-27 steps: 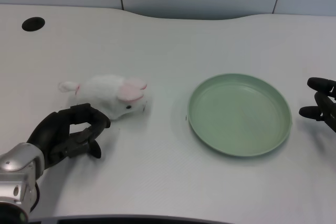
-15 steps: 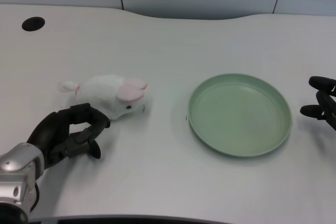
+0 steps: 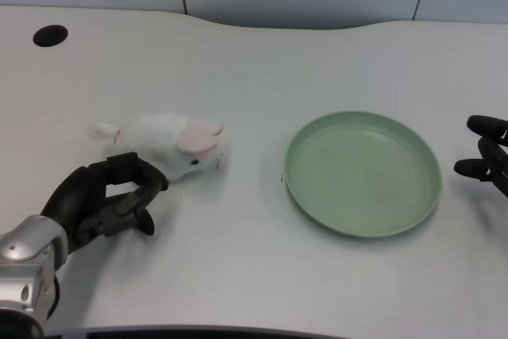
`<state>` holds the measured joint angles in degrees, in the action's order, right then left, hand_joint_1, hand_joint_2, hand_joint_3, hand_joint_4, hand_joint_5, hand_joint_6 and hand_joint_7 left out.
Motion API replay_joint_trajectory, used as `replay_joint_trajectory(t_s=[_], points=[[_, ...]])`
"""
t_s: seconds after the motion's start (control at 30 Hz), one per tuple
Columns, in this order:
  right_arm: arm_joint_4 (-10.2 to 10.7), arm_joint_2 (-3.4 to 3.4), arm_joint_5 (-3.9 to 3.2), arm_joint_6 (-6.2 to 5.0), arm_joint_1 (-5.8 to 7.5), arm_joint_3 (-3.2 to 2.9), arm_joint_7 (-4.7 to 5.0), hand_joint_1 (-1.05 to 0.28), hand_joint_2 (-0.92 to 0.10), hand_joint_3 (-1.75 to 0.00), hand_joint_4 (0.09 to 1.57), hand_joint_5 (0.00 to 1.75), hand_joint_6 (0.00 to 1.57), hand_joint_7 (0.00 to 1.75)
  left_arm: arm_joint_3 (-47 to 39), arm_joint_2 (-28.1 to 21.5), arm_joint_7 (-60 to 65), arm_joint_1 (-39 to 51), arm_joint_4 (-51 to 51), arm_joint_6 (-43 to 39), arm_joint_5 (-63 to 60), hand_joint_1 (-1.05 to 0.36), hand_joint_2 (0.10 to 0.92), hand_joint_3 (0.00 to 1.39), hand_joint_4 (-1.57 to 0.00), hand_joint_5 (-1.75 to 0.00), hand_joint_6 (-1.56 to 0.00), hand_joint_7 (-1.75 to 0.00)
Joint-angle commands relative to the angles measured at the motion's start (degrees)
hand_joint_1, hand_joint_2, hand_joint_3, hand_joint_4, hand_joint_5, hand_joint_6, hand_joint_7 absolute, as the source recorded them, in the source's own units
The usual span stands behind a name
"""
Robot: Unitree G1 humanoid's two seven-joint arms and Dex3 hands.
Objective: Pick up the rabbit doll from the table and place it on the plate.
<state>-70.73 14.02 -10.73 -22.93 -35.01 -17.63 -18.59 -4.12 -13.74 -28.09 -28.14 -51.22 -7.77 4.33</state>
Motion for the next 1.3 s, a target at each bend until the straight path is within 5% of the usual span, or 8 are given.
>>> replay_joint_trajectory(t_s=[0.03,0.43,0.5,0.73,0.77,0.9,1.3], points=[[-0.4,0.81,0.30,-0.42,-0.33,-0.18,0.28,-0.39,-0.92,-0.27,0.74,0.85,0.88,0.20,-0.1,-0.3,1.7,2.1,2.9,-6.3,-0.8,-0.51,0.921,0.49,-0.58,-1.71,-0.51,-1.46],[-0.6,0.59,0.28,-0.87,-0.27,-0.21,0.09,-0.40,-0.92,-0.27,0.73,0.84,0.89,0.18,2.0,-3.7,7.4,4.3,15.9,-16.8,-8.1,-0.54,0.921,0.50,-0.56,-1.73,-0.52,-1.35],[-0.6,0.52,0.10,-0.67,-0.31,-0.33,-0.05,-0.41,-0.92,-0.25,0.73,0.84,0.89,0.17,3.1,-4.9,9.6,4.0,16.0,-20.1,-11.3,-0.53,0.921,0.45,-0.53,-1.51,-0.60,-0.97],[-0.4,0.38,0.74,-0.90,-0.27,0.24,0.62,-0.40,-0.92,-0.26,0.73,0.85,0.90,0.16,9.6,-12.8,23.0,-1.8,13.5,-29.2,-30.4,-0.64,0.921,0.25,-0.41,-1.01,-0.60,-0.21],[-0.4,0.37,0.86,-0.97,-0.26,0.35,0.74,-0.40,-0.92,-0.26,0.73,0.85,0.89,0.16,10.5,-13.8,24.4,-2.6,13.2,-29.5,-32.5,-0.69,0.921,0.19,-0.34,-0.74,-0.52,-0.09],[-0.2,0.19,1.17,-0.85,-0.35,0.46,1.36,-0.41,-0.92,-0.26,0.73,0.86,0.90,0.15,13.8,-17.2,24.5,-6.3,14.1,-26.8,-38.2,-0.80,0.921,0.13,-0.17,-0.34,-0.32,-0.01],[-0.2,-0.07,1.46,-1.02,-0.23,0.35,1.42,-0.42,-0.92,-0.25,0.72,0.86,0.90,0.13,22.3,-20.2,9.5,-20.5,11.8,-16.0,-43.4,-1.03,0.921,0.10,0.00,0.00,-0.03,0.00]])
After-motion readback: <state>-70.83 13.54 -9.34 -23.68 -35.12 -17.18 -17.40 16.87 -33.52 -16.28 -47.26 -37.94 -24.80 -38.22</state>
